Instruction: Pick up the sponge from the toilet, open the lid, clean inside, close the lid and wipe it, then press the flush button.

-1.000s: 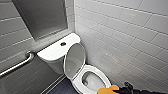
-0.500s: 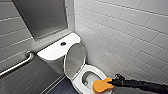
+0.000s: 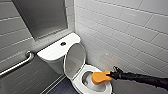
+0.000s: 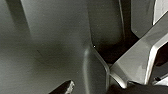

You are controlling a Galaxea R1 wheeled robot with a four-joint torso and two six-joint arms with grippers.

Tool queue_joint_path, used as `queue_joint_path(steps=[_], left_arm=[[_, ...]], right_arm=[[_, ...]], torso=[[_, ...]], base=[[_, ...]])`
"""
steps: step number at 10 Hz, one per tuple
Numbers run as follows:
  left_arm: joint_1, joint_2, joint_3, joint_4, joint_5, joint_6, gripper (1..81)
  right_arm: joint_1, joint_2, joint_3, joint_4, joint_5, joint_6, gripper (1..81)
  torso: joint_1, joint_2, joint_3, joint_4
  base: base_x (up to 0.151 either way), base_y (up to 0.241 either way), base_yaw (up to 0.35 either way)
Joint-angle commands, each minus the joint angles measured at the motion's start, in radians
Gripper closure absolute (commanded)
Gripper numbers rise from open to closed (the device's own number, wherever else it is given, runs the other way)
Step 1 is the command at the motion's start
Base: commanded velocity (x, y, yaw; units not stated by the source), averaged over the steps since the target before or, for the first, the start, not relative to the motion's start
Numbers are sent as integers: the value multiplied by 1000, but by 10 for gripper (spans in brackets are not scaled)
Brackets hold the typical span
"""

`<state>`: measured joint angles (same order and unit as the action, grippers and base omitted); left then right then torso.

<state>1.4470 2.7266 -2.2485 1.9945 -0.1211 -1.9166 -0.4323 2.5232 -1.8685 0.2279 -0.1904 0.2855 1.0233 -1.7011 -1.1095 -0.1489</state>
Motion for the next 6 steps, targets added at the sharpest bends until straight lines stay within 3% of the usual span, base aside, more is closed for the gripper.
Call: queue_joint_path(steps=[1, 4, 5, 6], left_arm=[[16, -8, 13, 10, 15, -6, 10], [16, -5, 13, 10, 15, -5, 10], [16, -5, 13, 10, 15, -5, 10], [16, -4, 13, 10, 15, -5, 10]], right_arm=[[161, 19, -45, 18, -20, 14, 811], [166, 61, -92, 18, -18, 15, 811], [171, 74, -105, 18, -15, 15, 811], [180, 100, -128, 18, -4, 33, 811]], torso=[[64, -100, 0, 0], [86, -134, 0, 0], [42, -67, 0, 0], [62, -100, 0, 0]], base=[[0, 0, 0], [0, 0, 0], [0, 0, 0], [0, 0, 0]])
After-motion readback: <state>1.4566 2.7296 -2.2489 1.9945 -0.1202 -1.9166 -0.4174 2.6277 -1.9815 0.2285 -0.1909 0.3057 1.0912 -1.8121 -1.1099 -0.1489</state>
